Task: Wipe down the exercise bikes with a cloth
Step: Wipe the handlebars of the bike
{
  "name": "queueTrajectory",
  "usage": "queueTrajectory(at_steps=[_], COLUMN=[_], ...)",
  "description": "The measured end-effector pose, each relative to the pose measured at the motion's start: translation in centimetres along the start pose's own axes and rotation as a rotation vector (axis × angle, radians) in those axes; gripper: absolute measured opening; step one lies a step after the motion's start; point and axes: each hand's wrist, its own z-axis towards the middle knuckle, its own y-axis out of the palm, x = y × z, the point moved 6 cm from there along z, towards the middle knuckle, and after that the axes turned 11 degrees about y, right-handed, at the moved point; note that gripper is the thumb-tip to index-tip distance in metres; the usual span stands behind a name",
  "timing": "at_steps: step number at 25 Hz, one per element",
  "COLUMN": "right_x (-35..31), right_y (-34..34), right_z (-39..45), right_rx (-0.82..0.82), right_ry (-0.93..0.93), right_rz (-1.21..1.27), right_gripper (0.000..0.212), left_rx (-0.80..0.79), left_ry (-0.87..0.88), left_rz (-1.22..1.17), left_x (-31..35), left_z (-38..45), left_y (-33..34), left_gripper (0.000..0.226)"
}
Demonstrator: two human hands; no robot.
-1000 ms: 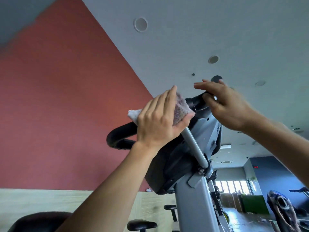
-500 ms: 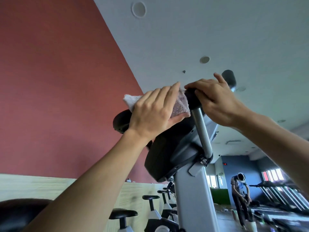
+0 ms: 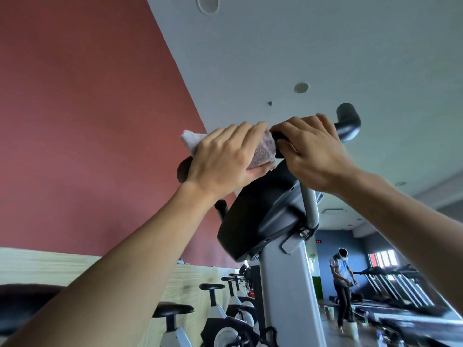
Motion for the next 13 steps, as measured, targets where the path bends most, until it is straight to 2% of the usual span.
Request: queueTrajectory(at_steps=[2, 7, 11, 13], right_x=[-0.2, -0.9, -4.0, -5.0], right_y=[0.1, 0.0, 1.0, 1.4], right_z=[-0.3, -0.8, -0.6, -0.5], right_rx=[0.009, -0.016, -0.045, -0.055], right_ry=[0.020, -0.025, -0.122, -0.148], right_rz=[0.000, -0.059, -0.140, -0.157], right_gripper=[0.052, 0.045, 0.045, 0.045], left_rx=[0.011, 0.020, -0.020, -0.041], left_ry=[-0.004, -0.145, -0.034, -0.033], left_rz=[-0.007, 0.044, -0.060, -0.124], left_x=[-1.2, -2.0, -1.8, -2.9], left_z=[-1.8, -3.8, -3.2, -4.4], left_y=[-0.4, -1.2, -1.4, -1.5], left_gripper=[0.069, 0.070, 0.073, 0.077])
